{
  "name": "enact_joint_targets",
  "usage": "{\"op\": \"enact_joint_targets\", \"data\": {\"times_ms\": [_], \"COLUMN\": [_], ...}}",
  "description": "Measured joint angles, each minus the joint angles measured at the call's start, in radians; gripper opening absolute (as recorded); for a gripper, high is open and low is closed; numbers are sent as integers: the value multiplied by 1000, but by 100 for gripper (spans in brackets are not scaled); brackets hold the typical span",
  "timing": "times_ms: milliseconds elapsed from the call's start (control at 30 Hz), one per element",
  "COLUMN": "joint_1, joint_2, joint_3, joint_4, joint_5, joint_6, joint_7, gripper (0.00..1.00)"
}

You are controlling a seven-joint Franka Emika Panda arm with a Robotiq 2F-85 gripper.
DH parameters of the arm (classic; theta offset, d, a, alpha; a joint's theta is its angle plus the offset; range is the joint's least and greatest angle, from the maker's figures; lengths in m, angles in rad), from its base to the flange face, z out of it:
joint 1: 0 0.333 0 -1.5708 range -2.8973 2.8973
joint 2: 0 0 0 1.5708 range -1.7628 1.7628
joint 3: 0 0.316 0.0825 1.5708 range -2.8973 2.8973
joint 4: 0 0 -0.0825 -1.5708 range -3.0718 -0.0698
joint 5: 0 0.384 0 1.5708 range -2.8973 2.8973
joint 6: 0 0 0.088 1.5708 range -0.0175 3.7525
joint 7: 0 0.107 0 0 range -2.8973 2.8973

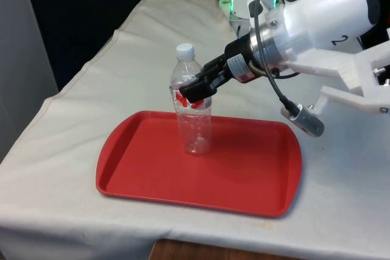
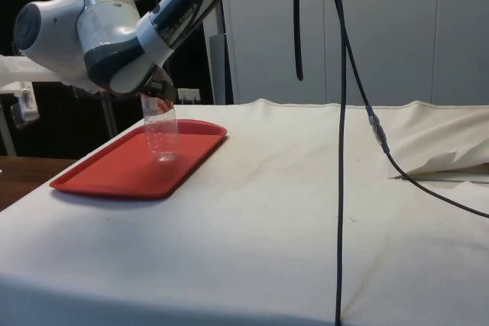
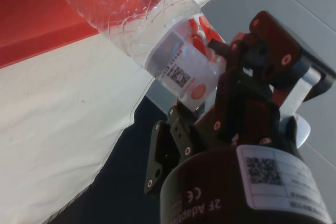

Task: Place the bottle upright on the tray.

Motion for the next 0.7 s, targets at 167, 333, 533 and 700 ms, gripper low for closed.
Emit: {"op": "enact_joint_targets", "data": {"times_ms": [167, 333, 533, 700], "joint_1": [0, 0, 0, 0], "joint_2": [0, 0, 1, 1], "joint_3": [0, 0, 0, 0], "joint_4": [0, 0, 0, 0], "joint_5": [-1, -3, -3, -3], "joint_6": [-3, -6, -6, -6], "joint_7": [0, 0, 0, 0], "gripper": [14, 40, 74, 100]}}
